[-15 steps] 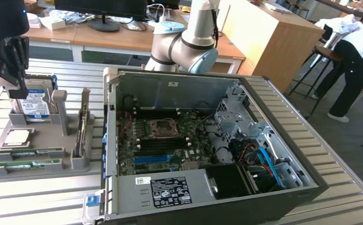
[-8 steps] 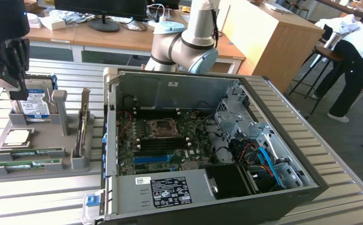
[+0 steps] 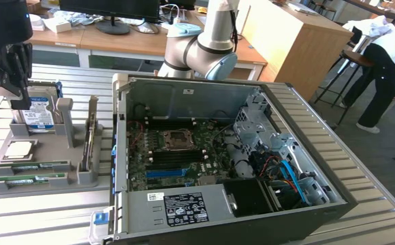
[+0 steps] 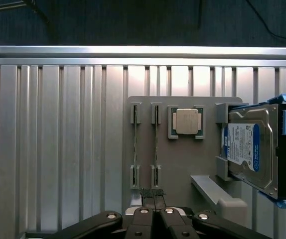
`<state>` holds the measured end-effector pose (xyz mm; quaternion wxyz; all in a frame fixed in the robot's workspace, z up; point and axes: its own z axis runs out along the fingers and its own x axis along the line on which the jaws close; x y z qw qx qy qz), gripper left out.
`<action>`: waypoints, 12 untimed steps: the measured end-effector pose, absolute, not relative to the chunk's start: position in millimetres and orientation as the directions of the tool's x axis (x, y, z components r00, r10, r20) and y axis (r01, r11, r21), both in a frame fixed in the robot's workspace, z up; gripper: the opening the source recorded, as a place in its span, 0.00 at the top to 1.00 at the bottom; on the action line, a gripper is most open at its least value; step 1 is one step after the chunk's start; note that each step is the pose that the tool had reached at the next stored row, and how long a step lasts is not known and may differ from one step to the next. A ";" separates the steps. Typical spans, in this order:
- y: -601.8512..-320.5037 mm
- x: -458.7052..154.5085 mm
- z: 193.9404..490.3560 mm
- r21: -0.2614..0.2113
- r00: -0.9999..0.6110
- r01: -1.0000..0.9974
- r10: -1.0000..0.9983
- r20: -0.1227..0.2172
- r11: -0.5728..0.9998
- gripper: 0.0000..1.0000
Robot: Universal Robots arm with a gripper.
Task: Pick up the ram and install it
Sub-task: 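Pick up the ram and move it above insertion slot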
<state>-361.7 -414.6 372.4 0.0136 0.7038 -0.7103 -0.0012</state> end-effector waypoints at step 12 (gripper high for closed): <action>-414.7 -363.2 371.7 0.016 -0.009 -1.000 -1.000 -0.002 0.009 0.90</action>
